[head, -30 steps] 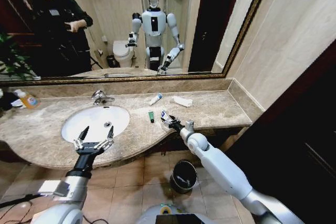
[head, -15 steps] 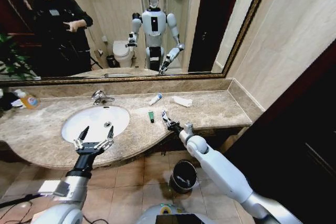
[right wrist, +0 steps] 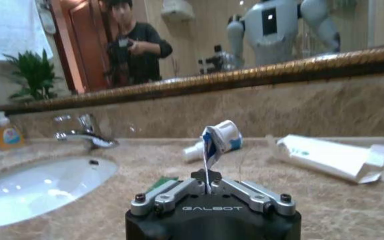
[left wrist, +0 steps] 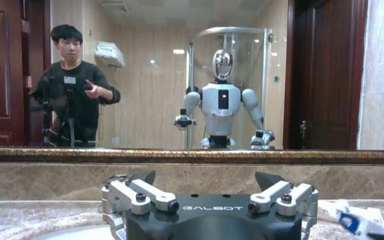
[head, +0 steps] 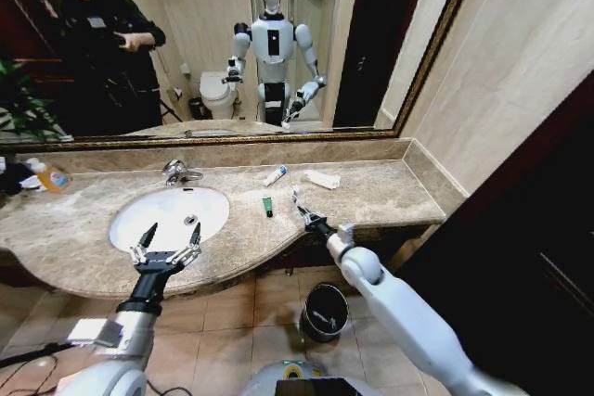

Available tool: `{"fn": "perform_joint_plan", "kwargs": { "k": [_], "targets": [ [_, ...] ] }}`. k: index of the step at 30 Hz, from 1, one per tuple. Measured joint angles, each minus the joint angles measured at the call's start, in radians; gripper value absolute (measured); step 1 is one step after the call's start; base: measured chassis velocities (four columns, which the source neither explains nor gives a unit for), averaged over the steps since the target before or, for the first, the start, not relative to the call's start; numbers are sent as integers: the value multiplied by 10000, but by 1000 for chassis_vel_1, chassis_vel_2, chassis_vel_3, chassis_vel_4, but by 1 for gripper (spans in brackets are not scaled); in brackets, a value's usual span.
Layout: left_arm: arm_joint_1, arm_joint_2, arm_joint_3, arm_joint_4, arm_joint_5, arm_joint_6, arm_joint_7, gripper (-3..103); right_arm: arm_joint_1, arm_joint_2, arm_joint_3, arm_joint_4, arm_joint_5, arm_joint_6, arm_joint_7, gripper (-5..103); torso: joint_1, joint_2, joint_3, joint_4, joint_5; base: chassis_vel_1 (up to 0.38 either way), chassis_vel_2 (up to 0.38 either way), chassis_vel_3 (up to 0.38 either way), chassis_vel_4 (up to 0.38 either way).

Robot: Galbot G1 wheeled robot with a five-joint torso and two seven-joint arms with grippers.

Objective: Pick up the trash from the sink and place it in the trash bin.

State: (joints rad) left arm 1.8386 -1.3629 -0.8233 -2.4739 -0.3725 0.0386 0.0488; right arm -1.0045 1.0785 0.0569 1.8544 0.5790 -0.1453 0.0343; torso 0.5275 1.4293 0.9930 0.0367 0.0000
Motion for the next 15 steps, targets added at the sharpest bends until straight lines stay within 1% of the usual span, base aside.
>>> {"fn": "perform_joint_plan", "kwargs": {
  "k": [3,4,6,8,9,11,12,13,15],
  "targets": [
    [0,0,0,0,0,0,0,100,-911,-251,413,1018,-5,205,51,0,0,0,0,2,1,0,0,0,0],
    [0,0,0,0,0,0,0,100,-911,-251,413,1018,-5,205,51,0,0,0,0,2,1,0,0,0,0],
    [0,0,1,0,0,0,1,100,-1633,-333,736,1575,-7,318,111,0,0,0,-1,1,1,0,0,0,0],
    [0,1,0,0,0,0,0,100,-2760,-339,1214,2085,-52,559,114,0,-1,0,0,0,1,0,0,0,0],
    [0,1,0,0,0,0,0,100,-2760,-339,1214,2085,-52,559,114,0,-1,0,0,0,1,0,0,0,0],
    [0,1,0,1,0,0,0,100,-3701,-260,1610,2186,-128,937,97,0,-1,0,-1,1,2,0,0,0,0],
    [0,0,0,0,0,0,-1,100,-3919,-243,1699,2184,-170,1085,52,0,-1,0,-1,1,2,0,0,0,0],
    [0,0,0,0,0,0,-1,100,-3919,-243,1699,2184,-170,1085,52,0,-1,0,-1,1,2,0,0,0,0],
    [0,0,0,1,0,0,0,100,-4754,-159,2094,2000,-472,1705,-300,0,-1,0,-1,1,0,0,0,0,0]
  ]
}}
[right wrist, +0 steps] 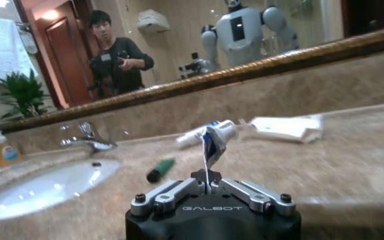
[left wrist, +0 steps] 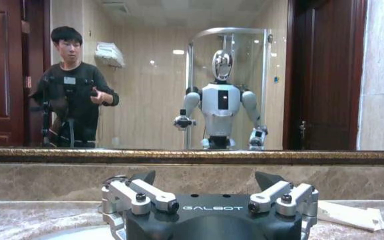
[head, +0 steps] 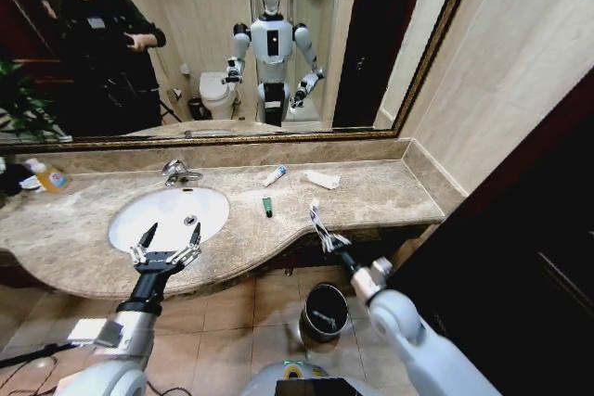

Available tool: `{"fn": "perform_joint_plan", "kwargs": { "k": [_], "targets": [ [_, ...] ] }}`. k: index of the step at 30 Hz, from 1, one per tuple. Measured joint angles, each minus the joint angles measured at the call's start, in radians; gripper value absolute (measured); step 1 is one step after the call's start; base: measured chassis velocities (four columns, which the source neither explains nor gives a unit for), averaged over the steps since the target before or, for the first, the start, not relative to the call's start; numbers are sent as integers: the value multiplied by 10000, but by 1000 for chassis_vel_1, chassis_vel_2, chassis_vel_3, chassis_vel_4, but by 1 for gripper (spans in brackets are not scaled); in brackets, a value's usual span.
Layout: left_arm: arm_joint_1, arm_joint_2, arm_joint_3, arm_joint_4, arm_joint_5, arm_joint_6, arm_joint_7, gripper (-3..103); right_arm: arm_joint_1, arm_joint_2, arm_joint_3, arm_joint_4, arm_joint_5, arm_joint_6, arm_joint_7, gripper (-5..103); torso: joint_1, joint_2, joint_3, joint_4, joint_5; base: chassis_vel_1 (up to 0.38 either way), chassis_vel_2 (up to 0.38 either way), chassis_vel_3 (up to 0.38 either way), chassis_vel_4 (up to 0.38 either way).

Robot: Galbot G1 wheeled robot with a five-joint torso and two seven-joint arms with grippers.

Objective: Pick up the trash from the sink and place it in the trash bin.

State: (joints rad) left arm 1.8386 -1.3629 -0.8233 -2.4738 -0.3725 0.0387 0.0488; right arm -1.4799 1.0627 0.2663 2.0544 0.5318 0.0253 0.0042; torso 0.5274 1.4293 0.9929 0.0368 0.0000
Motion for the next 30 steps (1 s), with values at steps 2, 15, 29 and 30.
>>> {"fn": "perform_joint_plan", "kwargs": {
  "k": [2,15,29,30],
  "targets": [
    [0,1,-1,0,0,0,0,100,-259,47,143,-149,-117,237,-142,0,0,0,0,-1,2,0,0,0,0],
    [0,1,0,0,1,0,0,100,-1169,689,22,-3056,379,1138,-696,0,0,0,1,0,1,0,0,0,0],
    [0,0,0,0,0,0,0,100,1765,2025,-349,-9205,-1083,1324,-1593,0,2,-3,3,0,-1,0,0,0,0],
    [0,0,0,0,0,0,0,100,1845,2103,-348,-9419,-1177,1354,-1614,0,2,-2,3,0,-3,0,0,0,0]
  ]
}}
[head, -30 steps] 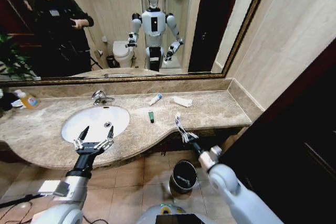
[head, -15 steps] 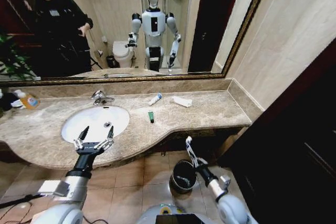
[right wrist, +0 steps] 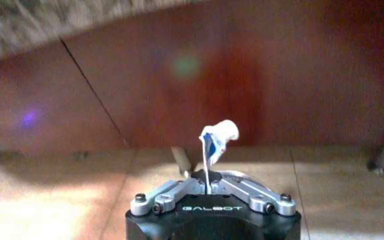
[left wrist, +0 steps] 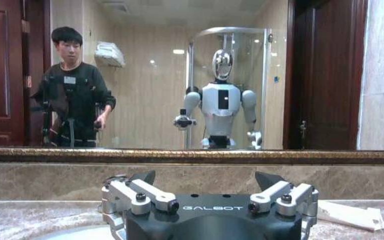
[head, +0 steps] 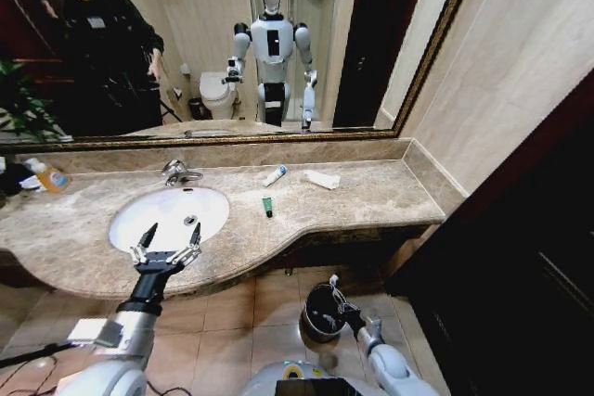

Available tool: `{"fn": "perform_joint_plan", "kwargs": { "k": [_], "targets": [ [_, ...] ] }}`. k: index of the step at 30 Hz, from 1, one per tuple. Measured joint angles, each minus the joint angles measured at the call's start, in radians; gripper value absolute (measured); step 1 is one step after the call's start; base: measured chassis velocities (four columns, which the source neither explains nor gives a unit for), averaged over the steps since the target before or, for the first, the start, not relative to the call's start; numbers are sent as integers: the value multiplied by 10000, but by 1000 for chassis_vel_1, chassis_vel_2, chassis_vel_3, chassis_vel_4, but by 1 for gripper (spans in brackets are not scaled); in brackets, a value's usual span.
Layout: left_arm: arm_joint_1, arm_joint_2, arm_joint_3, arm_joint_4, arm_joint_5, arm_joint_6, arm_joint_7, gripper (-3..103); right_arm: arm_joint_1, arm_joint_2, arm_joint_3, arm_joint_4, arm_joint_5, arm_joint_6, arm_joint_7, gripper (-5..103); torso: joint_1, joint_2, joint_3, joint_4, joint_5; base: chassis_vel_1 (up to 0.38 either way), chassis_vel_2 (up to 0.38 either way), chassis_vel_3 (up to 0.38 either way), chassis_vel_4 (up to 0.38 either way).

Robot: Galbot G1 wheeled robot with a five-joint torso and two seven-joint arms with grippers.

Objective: Pick up the trash from the sink and place it in the trash bin.

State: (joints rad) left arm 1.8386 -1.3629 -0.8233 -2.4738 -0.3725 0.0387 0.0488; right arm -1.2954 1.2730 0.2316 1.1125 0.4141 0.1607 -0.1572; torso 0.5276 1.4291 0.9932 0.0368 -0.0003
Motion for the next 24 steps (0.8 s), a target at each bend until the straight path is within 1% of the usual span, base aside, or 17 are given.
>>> {"fn": "perform_joint_plan", "kwargs": {
  "k": [1,4,6,8,9,11,12,14,15,16,17,18,20,23,24],
  "targets": [
    [0,0,0,0,0,0,0,100,0,0,0,0,0,0,0,0,0,0,0,0,0,0,0,0,0],
    [0,0,0,0,0,0,0,100,321,338,-9,-658,-131,55,6,0,0,0,0,1,3,0,0,0,0],
    [0,1,0,0,0,0,0,100,331,352,-10,-672,-131,52,12,0,0,0,0,1,1,0,0,0,0],
    [0,1,0,0,0,0,0,100,318,403,-41,-651,-132,25,30,11,0,0,0,1,3,0,0,0,0],
    [0,1,0,0,0,0,0,100,318,403,-41,-651,-132,25,30,11,0,0,0,1,3,0,0,0,0],
    [0,0,0,0,0,0,0,100,246,399,-51,-500,-139,2,46,21,-1,0,-1,0,2,0,0,0,0],
    [0,0,0,0,0,0,0,100,246,399,-51,-500,-139,2,46,21,-1,0,-1,0,2,0,0,0,0],
    [0,0,0,0,0,0,0,100,198,346,-51,-397,-145,0,57,32,-1,0,-1,0,3,0,0,0,0],
    [0,0,0,0,0,0,0,100,198,346,-51,-397,-145,0,57,32,-1,0,-1,0,3,0,0,0,0],
    [0,0,0,0,0,0,0,100,176,303,-47,-345,-145,0,60,37,-1,0,-1,1,1,0,0,0,0],
    [0,0,0,0,0,0,0,100,165,287,-45,-321,-145,0,63,37,-1,0,-1,1,1,0,0,0,0],
    [0,0,0,0,0,0,0,100,112,222,-42,-231,-141,0,70,48,0,0,-1,1,3,0,0,0,0],
    [0,0,0,0,0,0,0,100,94,196,-42,-201,-136,0,73,48,-1,0,-1,0,3,0,0,0,0],
    [0,1,0,0,0,0,0,100,37,143,-45,-112,-121,4,78,65,-1,0,-1,0,3,0,0,0,0],
    [0,1,0,0,0,0,0,100,37,143,-45,-112,-121,4,78,65,-1,0,-1,0,3,0,0,0,0]
  ]
}}
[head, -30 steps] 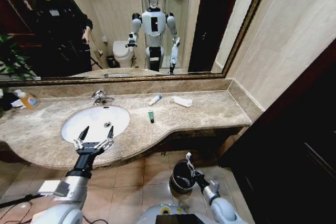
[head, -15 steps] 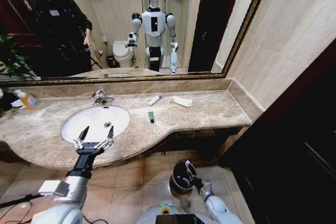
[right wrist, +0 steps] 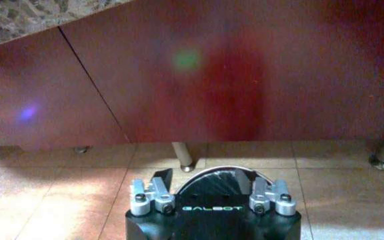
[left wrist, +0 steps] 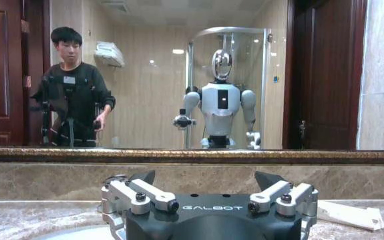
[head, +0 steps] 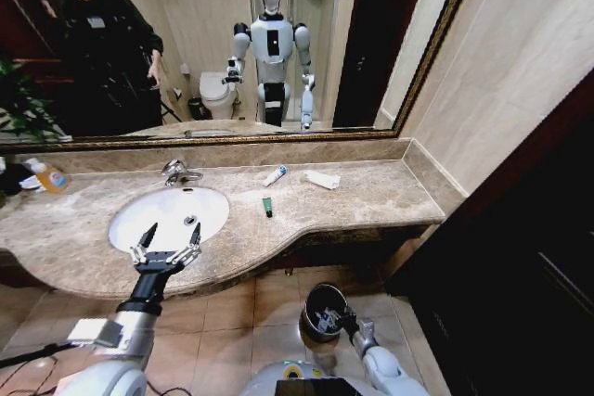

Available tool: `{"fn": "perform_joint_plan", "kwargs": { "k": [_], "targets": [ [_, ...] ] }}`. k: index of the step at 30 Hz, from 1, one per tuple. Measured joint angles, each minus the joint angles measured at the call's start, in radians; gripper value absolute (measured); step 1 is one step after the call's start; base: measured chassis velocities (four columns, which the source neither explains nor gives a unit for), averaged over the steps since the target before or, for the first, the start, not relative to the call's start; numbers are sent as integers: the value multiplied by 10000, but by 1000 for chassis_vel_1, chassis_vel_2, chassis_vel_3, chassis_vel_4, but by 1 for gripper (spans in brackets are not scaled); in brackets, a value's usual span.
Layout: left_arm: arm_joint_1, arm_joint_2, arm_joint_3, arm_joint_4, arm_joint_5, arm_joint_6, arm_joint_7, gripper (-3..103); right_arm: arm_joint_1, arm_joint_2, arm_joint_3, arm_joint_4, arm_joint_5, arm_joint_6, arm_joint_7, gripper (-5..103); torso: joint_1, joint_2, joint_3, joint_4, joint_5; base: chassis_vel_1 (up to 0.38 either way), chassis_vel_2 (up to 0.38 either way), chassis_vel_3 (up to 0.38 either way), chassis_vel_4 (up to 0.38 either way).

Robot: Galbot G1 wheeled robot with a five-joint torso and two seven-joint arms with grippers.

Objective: Pick up the trash from the sink and place it in the trash bin.

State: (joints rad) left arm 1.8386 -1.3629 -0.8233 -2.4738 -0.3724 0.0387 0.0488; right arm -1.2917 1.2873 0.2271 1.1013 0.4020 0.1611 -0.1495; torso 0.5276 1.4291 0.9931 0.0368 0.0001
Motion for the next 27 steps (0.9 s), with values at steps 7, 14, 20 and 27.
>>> {"fn": "perform_joint_plan", "kwargs": {
  "k": [7,14,20,27],
  "targets": [
    [0,0,0,0,0,0,0,100,-65,-13,-21,194,18,4,4,91,0,0,0,0,-1,0,0,0,0],
    [0,0,0,0,0,0,0,100,-110,-47,-25,269,37,4,8,100,0,0,0,0,-1,0,0,0,0],
    [0,0,0,0,0,0,0,100,-249,-119,-10,404,79,43,20,100,0,0,0,0,0,0,0,0,0],
    [0,0,0,0,0,0,0,100,-964,-551,44,2075,174,37,432,100,0,0,0,0,-1,0,0,0,0]
  ]
}}
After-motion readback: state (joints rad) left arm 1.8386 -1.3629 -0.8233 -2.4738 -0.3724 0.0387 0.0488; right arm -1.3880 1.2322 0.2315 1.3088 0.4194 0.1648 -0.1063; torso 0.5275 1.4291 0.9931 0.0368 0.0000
